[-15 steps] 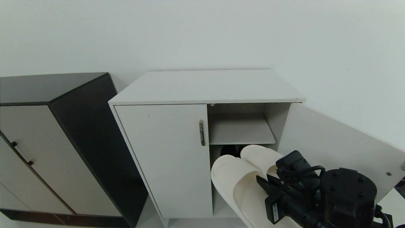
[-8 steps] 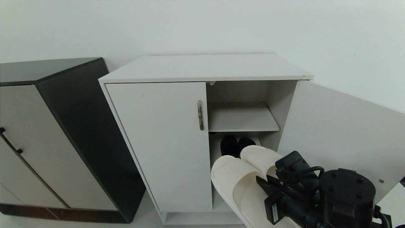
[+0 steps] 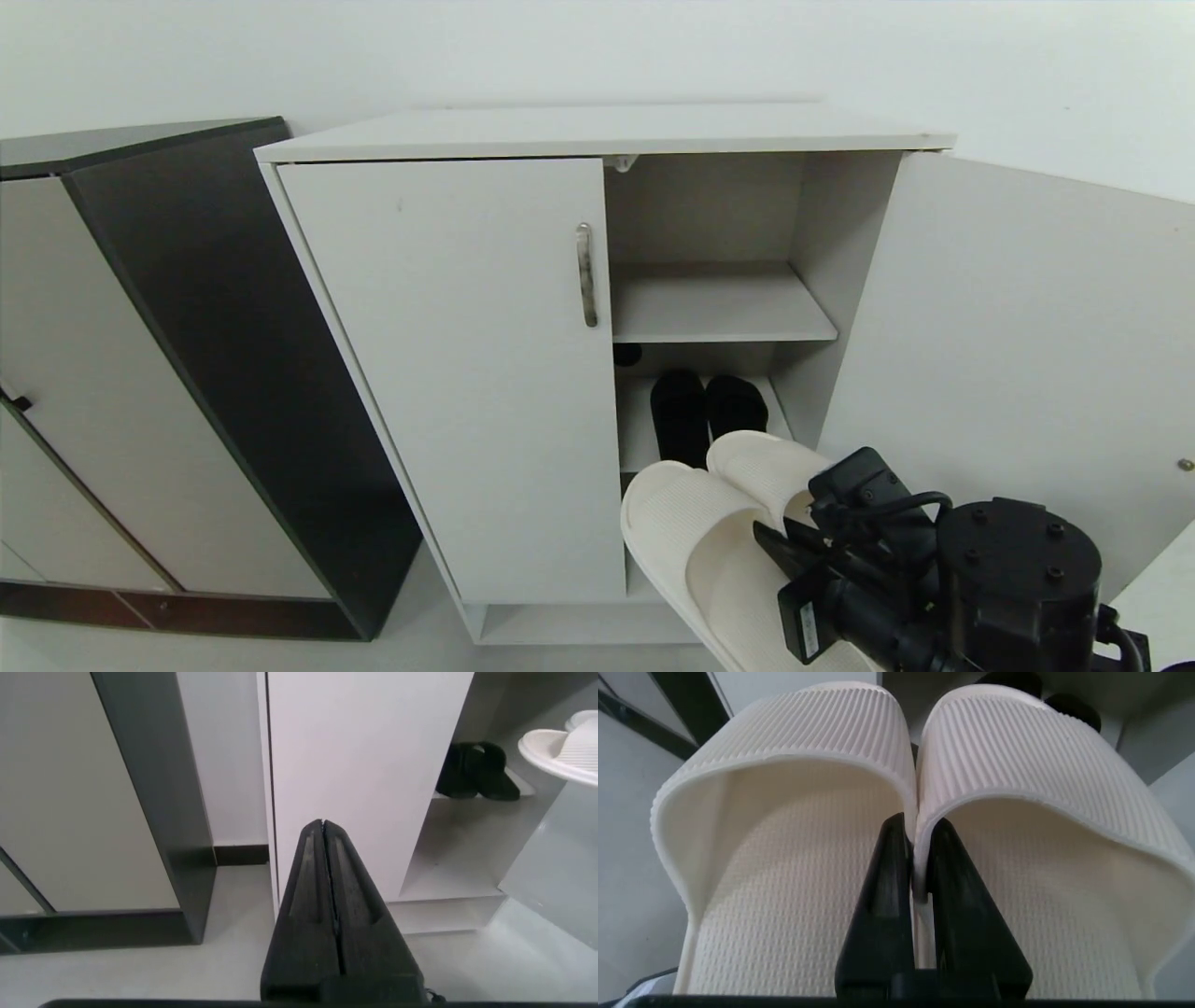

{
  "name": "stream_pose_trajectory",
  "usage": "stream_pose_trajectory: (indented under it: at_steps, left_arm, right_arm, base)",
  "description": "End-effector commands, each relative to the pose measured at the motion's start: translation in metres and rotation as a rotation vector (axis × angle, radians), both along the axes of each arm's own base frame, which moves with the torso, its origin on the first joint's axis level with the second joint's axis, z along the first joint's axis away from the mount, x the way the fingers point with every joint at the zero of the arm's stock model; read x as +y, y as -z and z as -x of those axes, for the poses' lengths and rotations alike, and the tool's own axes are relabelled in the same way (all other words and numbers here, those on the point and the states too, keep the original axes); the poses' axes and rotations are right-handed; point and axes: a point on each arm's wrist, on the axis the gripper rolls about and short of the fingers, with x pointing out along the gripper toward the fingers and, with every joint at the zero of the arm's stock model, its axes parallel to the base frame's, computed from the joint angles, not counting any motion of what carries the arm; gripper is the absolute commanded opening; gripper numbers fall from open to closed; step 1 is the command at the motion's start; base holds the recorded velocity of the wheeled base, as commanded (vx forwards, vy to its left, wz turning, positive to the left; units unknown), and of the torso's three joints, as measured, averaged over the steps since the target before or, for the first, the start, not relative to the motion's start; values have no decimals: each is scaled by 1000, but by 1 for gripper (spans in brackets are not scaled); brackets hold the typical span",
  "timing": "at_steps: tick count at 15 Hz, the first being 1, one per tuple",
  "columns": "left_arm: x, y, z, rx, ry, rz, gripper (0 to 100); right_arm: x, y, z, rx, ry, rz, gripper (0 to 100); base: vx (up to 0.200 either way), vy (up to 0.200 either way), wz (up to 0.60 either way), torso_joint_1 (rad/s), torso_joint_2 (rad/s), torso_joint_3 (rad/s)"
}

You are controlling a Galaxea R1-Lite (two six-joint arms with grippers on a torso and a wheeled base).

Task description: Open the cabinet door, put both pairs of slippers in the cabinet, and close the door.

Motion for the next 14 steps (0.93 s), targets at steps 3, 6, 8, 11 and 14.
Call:
stream_pose_trajectory:
  at_steps: [3, 6, 8, 11, 14]
  left_arm:
    - [0, 0, 0, 2, 0, 2, 0]
    - [0, 0, 0, 2, -2, 3, 0]
    - [0, 0, 0, 1, -2, 0, 0]
    - [0, 0, 0, 1, 0, 0, 0]
    - [0, 0, 0, 1, 0, -1, 0]
  right_arm:
    - [1, 2, 1, 4, -1, 5, 0]
    - [1, 2, 0, 4, -1, 6, 0]
    - [1, 2, 0, 4, -1, 5, 0]
    - [3, -2, -2, -28, 8, 24, 0]
    - [32, -26, -32, -97, 305, -4, 0]
  base:
    - [0, 0, 0, 3, 71, 67]
    - [0, 0, 0, 0, 0, 0]
    - [0, 0, 0, 0, 0, 0]
    - [0, 0, 0, 0, 0, 0]
    - [0, 0, 0, 0, 0, 0]
